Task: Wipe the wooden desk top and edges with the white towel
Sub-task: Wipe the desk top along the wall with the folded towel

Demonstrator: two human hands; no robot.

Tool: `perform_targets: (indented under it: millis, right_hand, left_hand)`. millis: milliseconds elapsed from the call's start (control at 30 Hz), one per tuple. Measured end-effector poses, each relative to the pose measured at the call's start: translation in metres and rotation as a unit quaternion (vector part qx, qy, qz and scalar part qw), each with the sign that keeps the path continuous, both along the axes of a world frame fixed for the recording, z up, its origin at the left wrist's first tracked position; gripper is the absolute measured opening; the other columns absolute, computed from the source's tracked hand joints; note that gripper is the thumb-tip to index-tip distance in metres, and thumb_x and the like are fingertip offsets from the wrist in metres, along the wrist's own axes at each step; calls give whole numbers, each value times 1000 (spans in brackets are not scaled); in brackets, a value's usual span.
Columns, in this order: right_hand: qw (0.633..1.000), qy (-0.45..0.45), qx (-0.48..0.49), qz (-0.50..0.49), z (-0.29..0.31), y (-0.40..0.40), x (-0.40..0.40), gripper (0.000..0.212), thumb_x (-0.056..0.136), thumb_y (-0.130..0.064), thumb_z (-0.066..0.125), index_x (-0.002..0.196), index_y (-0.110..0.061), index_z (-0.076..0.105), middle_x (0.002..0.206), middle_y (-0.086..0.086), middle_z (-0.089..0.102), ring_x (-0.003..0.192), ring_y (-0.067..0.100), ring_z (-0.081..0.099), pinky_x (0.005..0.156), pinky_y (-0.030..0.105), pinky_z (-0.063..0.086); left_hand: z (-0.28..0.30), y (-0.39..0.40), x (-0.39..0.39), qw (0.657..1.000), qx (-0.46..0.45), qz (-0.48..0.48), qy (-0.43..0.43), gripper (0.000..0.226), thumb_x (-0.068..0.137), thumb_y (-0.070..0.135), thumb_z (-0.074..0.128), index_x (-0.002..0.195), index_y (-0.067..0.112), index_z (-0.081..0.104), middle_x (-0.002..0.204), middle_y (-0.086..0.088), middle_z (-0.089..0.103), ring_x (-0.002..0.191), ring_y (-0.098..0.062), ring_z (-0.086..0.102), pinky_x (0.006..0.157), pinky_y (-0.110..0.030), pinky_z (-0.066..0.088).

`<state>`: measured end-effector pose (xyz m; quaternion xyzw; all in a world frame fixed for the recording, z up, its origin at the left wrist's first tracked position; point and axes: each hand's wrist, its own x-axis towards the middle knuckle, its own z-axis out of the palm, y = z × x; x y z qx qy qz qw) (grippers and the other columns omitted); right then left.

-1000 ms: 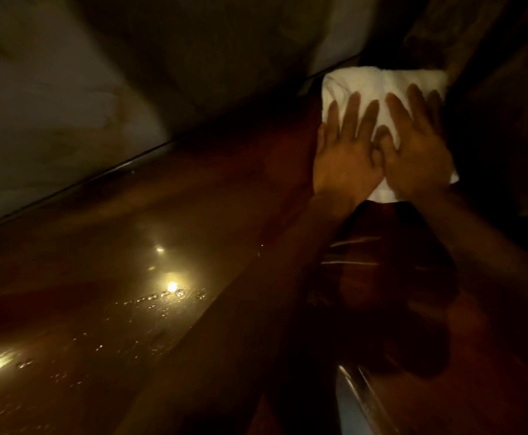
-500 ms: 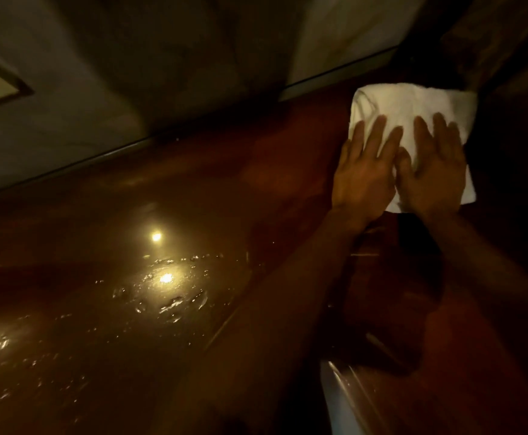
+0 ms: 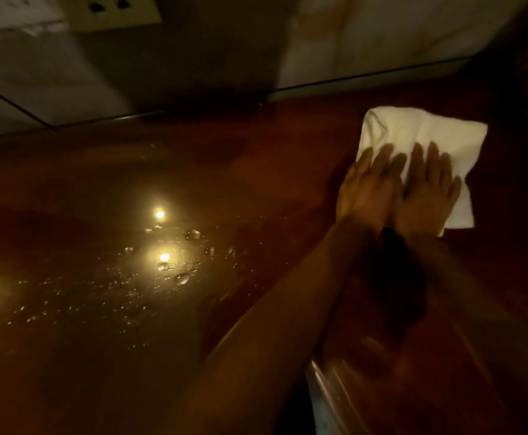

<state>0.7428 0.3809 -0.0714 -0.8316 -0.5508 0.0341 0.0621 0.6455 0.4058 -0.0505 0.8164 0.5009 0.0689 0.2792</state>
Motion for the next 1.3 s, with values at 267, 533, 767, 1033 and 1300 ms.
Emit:
perform_targets:
  millis: [267,533,767,1033,1300]
  right_hand:
    - [999,-22,-26,28,-1,-7,-49,59,98,-35,36,150,-17,13,159,11,10,146,29,6,116,52,4]
    - [998,-17,-45,51,1,-18,-93,61,96,-39,32,150,-19,11,159,9,8,146,28,4,116,51,2]
    - [997,-6,-45,66,0,-25,-132,68,86,-43,21,150,-20,12,159,8,10,146,27,6,116,50,1]
    - [996,7,-22,91,-4,-33,-177,61,91,-38,34,147,-18,24,155,12,24,143,32,19,113,55,11]
    - [989,32,32,142,15,-35,-181,54,88,-37,27,132,-14,49,143,15,43,132,35,36,109,54,19]
  left_hand:
    - [-7,-12,-48,999,-4,36,-12,49,99,28,35,146,24,24,159,2,14,146,-22,8,116,-36,14]
    - [-7,-28,-94,998,19,60,-14,49,98,28,37,146,20,27,158,-2,19,145,-25,13,113,-36,19]
    - [-5,-38,-133,997,20,72,5,51,98,22,38,147,20,24,158,-3,18,145,-26,12,115,-37,20]
    - [-5,-58,-182,994,41,102,-12,51,98,19,40,146,18,25,158,-5,18,145,-27,13,116,-37,17]
    - [1,-75,-204,995,41,95,-8,68,86,8,58,146,14,26,156,-11,20,143,-32,18,115,-42,20]
